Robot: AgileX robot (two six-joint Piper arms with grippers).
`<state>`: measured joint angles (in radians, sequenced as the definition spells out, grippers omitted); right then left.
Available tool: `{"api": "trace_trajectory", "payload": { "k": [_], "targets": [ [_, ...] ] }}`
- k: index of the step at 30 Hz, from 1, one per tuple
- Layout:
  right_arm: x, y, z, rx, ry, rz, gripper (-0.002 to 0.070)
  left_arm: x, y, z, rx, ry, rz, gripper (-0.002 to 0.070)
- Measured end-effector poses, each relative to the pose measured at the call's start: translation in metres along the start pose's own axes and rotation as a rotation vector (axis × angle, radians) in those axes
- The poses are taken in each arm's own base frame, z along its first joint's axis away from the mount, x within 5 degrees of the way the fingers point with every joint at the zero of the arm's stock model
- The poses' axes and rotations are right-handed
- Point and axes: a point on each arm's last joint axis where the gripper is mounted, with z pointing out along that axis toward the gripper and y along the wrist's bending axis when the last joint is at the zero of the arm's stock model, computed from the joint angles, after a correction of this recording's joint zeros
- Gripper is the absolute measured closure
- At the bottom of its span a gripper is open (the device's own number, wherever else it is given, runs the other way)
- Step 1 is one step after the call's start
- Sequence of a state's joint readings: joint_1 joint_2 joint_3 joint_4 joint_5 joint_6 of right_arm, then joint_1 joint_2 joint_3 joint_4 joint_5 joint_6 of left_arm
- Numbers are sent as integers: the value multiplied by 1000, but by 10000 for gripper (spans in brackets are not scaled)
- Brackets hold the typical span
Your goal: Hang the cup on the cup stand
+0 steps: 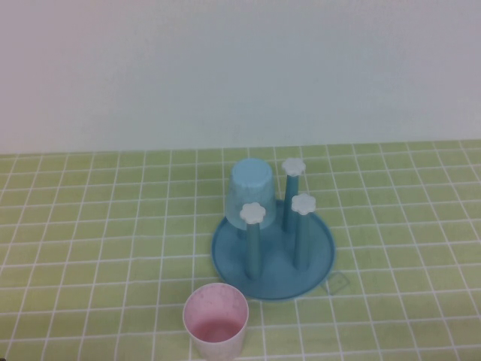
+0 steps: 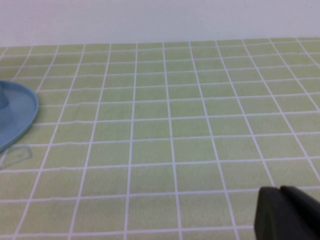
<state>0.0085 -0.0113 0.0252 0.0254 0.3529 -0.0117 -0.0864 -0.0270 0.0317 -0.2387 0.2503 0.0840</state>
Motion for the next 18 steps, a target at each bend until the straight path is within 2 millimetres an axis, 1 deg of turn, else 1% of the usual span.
{"api": "trace_trajectory", "payload": {
  "k": [6,9,11,14,18],
  "targets": [
    [0,0,0,0,0,0,678,0,0,0,-2,-2,8,675],
    [0,0,0,0,0,0,678,-4,1,0,-9,-40,20,675],
    [-1,0,0,0,-14,0,678,-9,1,0,-15,-101,25,675],
    [-4,0,0,1,-52,0,678,-22,2,-3,-25,-239,25,675],
    [-14,0,-1,2,-159,0,678,-36,3,-8,-37,-411,26,675]
  ]
}}
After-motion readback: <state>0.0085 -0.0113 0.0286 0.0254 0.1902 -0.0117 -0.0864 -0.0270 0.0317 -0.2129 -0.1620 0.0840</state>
